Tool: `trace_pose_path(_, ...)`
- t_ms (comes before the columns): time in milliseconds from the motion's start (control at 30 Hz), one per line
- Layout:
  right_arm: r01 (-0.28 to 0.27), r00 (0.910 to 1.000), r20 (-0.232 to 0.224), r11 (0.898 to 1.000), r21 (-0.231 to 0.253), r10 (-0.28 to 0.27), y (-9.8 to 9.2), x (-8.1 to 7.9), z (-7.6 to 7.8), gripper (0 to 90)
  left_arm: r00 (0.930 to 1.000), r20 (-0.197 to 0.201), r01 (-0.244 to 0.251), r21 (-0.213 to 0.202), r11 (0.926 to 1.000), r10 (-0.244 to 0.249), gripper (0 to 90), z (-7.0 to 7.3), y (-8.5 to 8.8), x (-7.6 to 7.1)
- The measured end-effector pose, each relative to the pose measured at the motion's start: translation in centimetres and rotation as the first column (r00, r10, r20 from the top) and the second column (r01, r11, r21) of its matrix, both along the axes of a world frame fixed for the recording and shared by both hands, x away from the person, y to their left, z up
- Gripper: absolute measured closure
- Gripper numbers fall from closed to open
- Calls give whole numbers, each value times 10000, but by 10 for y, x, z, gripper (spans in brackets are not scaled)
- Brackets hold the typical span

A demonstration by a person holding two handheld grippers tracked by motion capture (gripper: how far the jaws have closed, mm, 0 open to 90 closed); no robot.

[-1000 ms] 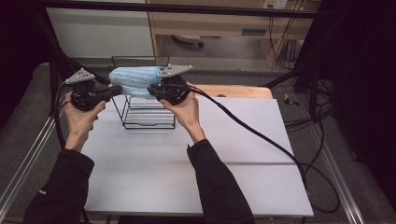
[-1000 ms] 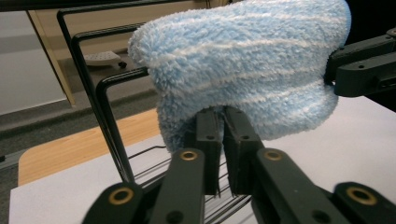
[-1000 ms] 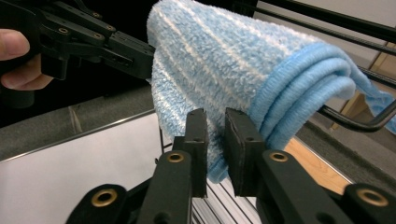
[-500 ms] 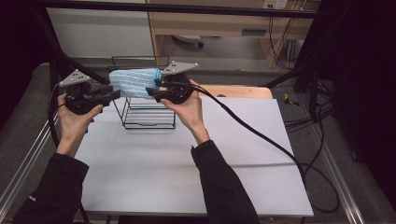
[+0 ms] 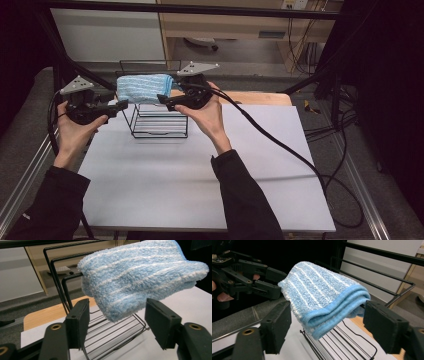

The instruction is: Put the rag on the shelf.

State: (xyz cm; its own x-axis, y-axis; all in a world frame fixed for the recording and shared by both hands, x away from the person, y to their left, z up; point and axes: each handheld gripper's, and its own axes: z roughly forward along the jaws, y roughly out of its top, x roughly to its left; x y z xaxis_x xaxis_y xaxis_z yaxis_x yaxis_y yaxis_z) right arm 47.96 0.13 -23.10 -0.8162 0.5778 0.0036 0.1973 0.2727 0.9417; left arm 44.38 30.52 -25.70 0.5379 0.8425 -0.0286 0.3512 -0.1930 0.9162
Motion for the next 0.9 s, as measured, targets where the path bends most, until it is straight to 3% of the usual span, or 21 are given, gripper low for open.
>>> trace_pose_path(400,365,9989,304,9992,-151,-360,-16,-13,3,90,9997,-149,178,175,9997,-176,244,-4,4,-11)
trace_pose_path(900,724,9973,-77,9971,-241,-726,-69,-30,-16,29,9979,-387,540,291,9981,-528,104,-33,-7,-33)
